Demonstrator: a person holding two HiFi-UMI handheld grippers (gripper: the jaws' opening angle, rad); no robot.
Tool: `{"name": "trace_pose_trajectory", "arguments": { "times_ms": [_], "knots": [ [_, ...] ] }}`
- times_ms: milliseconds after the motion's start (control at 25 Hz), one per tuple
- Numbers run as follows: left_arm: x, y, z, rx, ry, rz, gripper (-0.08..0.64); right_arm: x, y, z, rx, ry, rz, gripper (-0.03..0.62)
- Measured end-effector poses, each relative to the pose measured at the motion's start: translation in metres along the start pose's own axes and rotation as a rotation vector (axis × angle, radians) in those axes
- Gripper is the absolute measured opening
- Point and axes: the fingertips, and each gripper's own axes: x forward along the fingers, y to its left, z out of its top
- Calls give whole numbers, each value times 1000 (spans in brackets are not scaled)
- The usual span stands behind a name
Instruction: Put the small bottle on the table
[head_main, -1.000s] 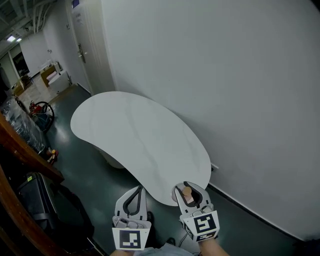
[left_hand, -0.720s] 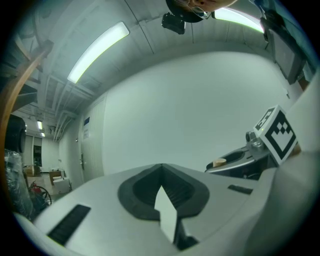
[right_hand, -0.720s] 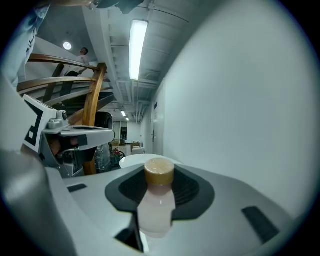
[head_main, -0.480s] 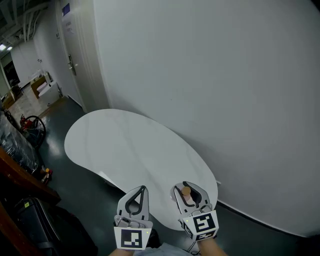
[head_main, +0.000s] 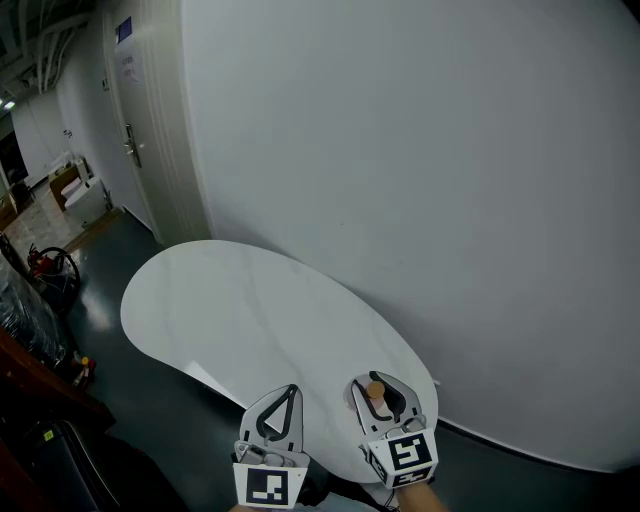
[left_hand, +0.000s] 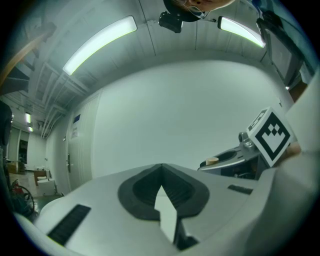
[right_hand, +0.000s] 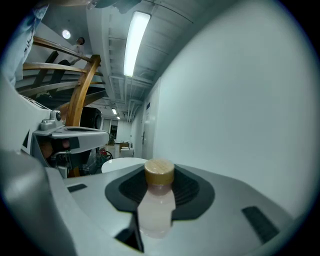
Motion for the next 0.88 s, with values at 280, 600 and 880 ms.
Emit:
{"name": "trace_pose_trajectory", "arguments": {
  "times_ms": [280,600,880],
  "knots": [
    [11,-9,-29,-214,82,21,0,7,-9,-18,18,39,-5,118],
    [45,-23,-40,-53,129,-103,0,21,-31,-37,46,93,0,118],
    [55,-19,-82,-355,283,3,0,35,-47,-63,73,156,-10,118]
  ]
}}
